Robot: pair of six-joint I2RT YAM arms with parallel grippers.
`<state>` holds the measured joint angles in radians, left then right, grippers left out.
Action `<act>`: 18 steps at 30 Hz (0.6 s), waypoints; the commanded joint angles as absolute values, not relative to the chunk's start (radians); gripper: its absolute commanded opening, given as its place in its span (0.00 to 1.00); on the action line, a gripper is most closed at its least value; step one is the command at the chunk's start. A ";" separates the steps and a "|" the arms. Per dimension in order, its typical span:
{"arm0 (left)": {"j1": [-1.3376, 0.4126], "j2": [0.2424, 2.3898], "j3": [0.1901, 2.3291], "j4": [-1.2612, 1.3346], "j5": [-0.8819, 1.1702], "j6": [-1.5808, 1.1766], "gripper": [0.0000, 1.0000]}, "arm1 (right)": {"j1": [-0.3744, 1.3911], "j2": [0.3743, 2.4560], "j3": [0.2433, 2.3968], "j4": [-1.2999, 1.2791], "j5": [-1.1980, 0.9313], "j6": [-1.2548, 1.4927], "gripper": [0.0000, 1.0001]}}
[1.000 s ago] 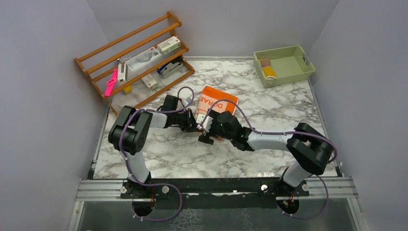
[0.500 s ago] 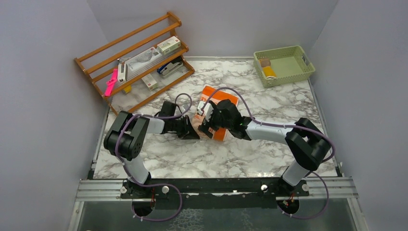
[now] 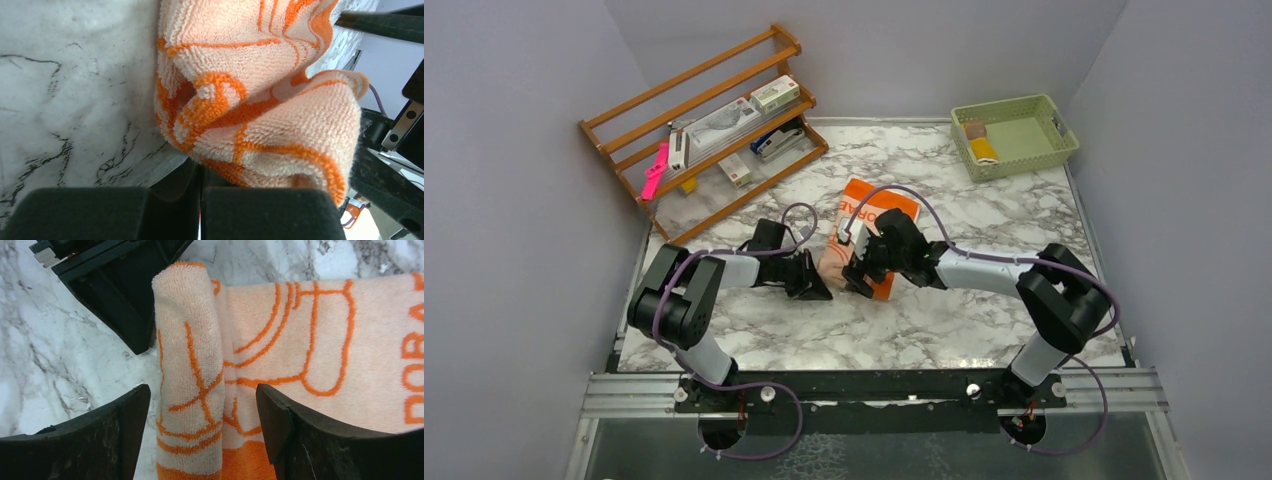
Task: Roll the towels
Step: Roll the towel at the center of the board.
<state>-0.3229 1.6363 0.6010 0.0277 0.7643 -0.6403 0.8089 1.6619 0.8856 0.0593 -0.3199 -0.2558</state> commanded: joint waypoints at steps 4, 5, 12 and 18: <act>-0.321 1.588 0.605 -0.013 0.743 -0.614 0.00 | 0.789 1.732 0.961 -0.057 -0.496 -0.216 0.43; -0.321 1.582 0.612 -0.028 0.742 -0.607 0.00 | 0.786 1.741 0.967 -0.067 -0.518 -0.210 0.30; -0.290 1.497 0.702 -0.212 0.755 -0.508 0.00 | 0.689 1.789 1.022 -0.121 -0.773 -0.111 0.01; -0.247 1.427 0.766 -0.233 0.846 -0.481 0.00 | 0.584 1.979 1.199 -0.300 -1.076 -0.089 0.01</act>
<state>-0.2638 1.4723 0.7124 -0.1959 0.7742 -0.5270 0.6281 1.8584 1.0920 -0.1543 -0.8204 -0.1162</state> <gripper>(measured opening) 0.009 0.045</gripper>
